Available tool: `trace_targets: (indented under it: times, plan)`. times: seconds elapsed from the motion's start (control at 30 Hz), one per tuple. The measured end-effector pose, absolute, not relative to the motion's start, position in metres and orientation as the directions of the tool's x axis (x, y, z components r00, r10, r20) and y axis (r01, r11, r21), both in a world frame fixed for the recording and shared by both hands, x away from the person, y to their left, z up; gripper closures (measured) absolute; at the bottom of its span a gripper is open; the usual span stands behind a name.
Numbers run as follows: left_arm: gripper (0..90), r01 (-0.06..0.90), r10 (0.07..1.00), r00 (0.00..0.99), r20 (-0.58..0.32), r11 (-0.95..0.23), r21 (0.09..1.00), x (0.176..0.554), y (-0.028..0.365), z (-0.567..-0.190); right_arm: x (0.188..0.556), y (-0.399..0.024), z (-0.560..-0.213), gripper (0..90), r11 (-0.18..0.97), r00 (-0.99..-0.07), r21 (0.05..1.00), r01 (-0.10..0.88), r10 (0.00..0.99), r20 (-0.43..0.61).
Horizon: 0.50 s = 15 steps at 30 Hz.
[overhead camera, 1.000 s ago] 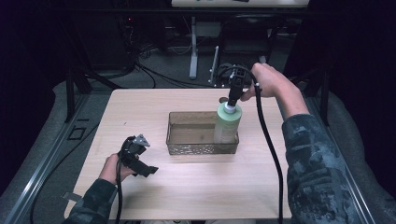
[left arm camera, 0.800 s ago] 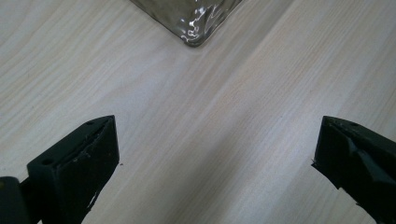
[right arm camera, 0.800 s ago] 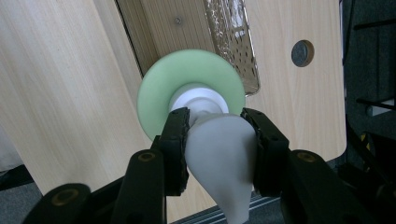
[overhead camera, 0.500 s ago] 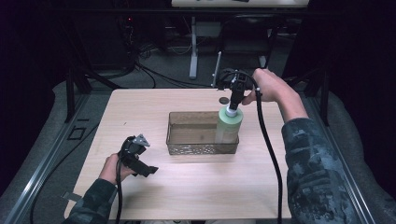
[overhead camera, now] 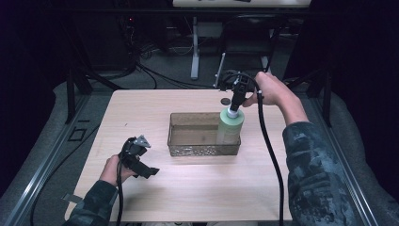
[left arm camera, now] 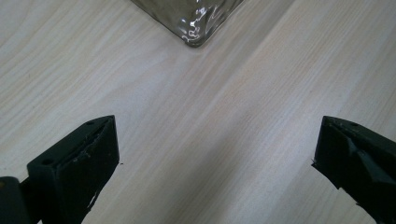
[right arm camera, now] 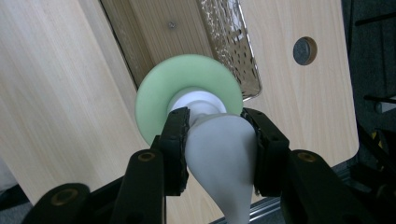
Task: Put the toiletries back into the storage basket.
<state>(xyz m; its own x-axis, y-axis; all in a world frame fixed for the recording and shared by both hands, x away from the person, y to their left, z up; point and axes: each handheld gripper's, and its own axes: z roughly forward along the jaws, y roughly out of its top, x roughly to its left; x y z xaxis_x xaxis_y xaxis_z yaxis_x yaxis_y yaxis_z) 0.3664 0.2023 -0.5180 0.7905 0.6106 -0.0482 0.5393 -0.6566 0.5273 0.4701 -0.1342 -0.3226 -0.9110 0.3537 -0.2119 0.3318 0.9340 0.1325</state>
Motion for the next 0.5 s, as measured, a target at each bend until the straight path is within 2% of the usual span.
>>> trace_targets:
  times: [0.23,0.33,0.47,0.5]
  plan:
    - [0.0,0.539,0.611,0.79,-0.049,-0.655,0.53,0.366,0.203,-0.517,0.472,-0.137,-0.326,62.0,0.912,-0.896,0.209,0.354,0.395,-0.205]
    - [0.0,0.538,0.608,0.792,-0.049,-0.658,0.527,0.366,0.203,-0.517,0.471,-0.14,-0.326,58.7,0.904,-0.89,0.227,0.363,0.408,-0.201]
    - [0.0,0.538,0.611,0.79,-0.047,-0.655,0.53,0.366,0.201,-0.518,0.47,-0.144,-0.325,48.1,0.893,-0.886,0.247,0.377,0.425,-0.186]
    - [0.0,0.539,0.611,0.79,-0.047,-0.655,0.53,0.366,0.201,-0.518,0.47,-0.145,-0.325,41.7,0.887,-0.883,0.259,0.381,0.432,-0.181]
